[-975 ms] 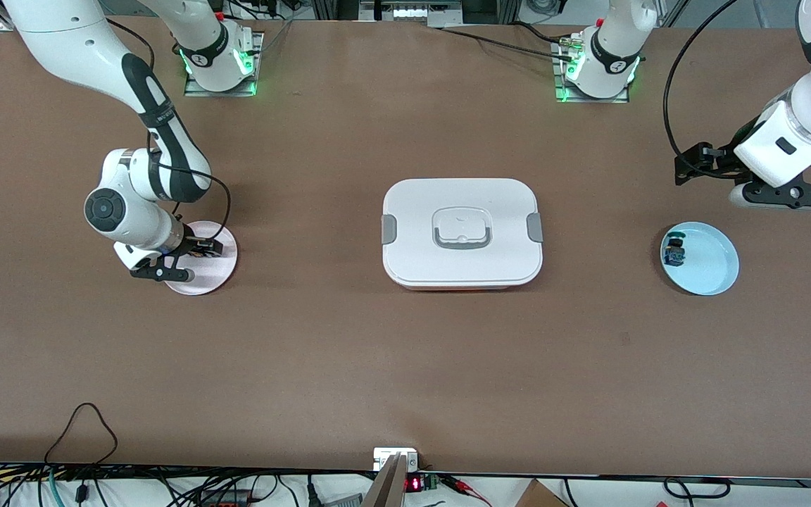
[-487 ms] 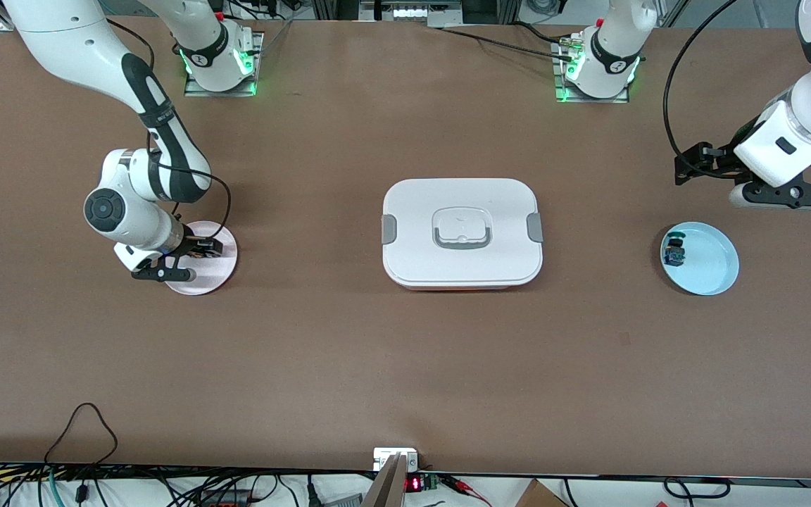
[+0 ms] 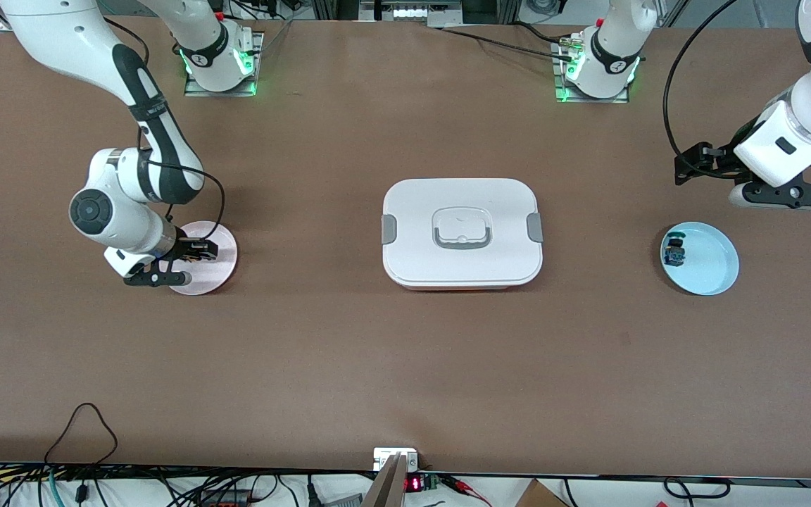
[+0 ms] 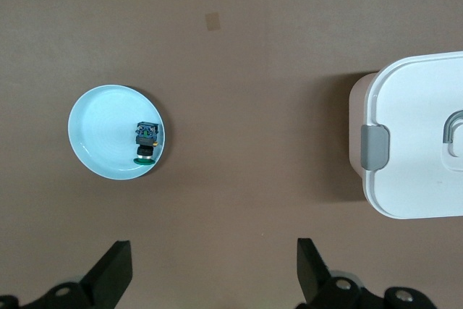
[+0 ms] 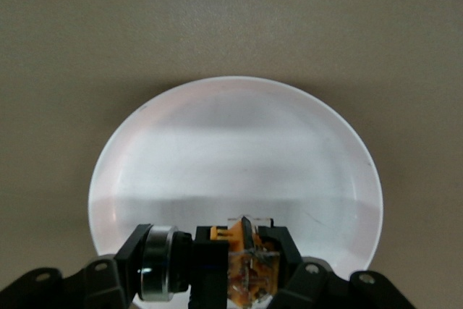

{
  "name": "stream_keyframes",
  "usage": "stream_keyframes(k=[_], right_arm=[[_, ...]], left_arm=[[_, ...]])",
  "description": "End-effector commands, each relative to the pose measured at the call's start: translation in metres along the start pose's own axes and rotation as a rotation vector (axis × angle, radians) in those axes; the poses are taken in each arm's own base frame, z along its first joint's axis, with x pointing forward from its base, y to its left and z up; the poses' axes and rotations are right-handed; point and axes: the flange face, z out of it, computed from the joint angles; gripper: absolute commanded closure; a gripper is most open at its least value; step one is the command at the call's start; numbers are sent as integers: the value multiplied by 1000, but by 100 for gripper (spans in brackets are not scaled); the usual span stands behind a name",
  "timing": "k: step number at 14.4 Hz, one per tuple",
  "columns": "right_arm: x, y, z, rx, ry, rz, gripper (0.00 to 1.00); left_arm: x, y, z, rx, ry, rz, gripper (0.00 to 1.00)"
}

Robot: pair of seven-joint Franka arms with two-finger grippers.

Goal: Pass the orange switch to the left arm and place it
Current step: 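Lift the orange switch with the right gripper while the left gripper rises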

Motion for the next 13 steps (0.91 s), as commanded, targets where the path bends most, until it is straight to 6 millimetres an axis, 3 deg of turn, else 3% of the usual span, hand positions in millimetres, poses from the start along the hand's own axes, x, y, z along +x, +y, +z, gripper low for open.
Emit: stream_keyframes(k=[1, 9, 13], right_arm=[[10, -4, -30, 9, -28, -14, 95], [28, -9, -114, 17, 16, -30, 96], [36, -28, -169, 23, 104, -60, 96]], left_arm=[[-7, 1, -4, 17, 3, -1, 0], [-6, 0, 3, 18, -22, -4, 0], [-6, 3, 3, 18, -22, 2, 0]])
